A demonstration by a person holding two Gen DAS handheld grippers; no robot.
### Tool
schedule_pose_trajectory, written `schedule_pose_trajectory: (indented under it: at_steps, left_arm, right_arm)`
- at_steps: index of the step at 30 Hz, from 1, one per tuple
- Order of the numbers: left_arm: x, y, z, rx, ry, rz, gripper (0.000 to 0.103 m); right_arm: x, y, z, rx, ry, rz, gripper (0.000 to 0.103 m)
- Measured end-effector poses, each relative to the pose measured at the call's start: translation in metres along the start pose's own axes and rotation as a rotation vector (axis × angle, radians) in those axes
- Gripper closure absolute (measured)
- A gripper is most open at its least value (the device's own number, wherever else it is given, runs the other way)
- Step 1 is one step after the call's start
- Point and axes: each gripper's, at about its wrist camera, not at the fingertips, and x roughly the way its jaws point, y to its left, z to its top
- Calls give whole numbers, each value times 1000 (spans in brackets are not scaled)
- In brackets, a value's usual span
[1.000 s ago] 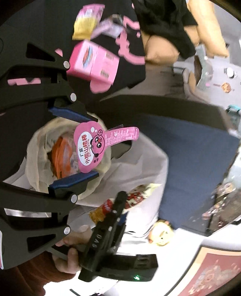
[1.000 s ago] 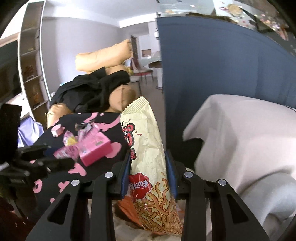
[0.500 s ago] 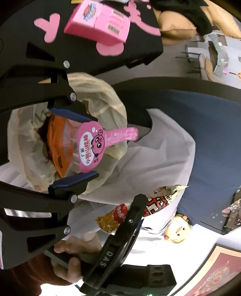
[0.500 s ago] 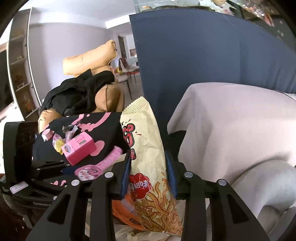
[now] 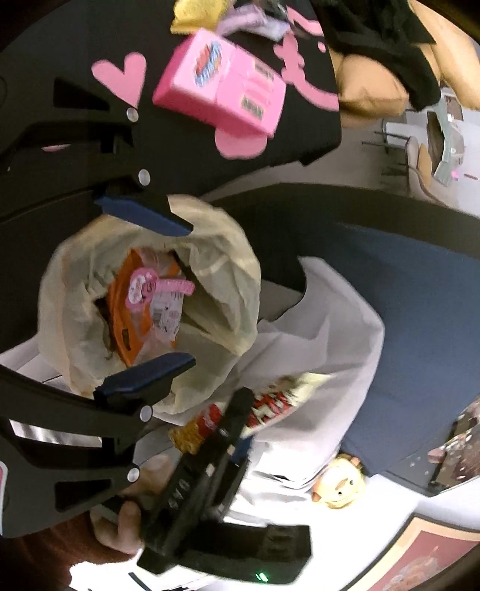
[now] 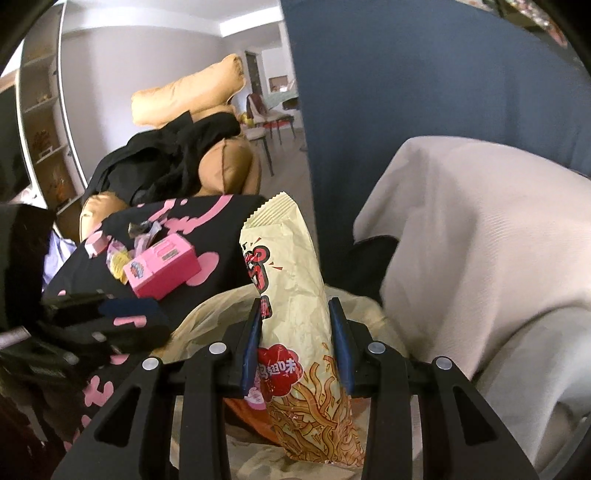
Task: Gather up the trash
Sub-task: 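Move both tools back over the table toward the remaining wrappers, then grasp the black wrapper with the left tool while the right tool grasps the pink wrapper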
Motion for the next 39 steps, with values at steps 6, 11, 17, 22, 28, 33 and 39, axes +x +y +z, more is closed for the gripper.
schedule_pose_trajectory:
  at_steps: [6,11,17,22,28,33,39]
  left_arm:
    - [-50,48,-13,-76,-54,87,41]
    - [-81,89,-29,-174,-84,141,40]
    - [-100,128,-46,-271,-108,179,40]
    - [-112,149,-55,-321,-135,191,40]
    - [-126,172,-64,-366,-166,214,40]
    - [-138,196,-67,-397,-197,262,40]
    - [-141,223,-49,-312,-248,293,40]
  right_arm:
    - [27,20,-12,-54,61,-6,70]
    - [51,26,-20,-48,120,-11,70]
    - [59,32,-27,-60,149,0,45]
    - [52,36,-22,-54,138,-1,44]
    - [38,56,-4,-79,110,27,44]
    - [36,93,14,-150,68,74,43]
    - [54,147,32,-214,32,149,44]
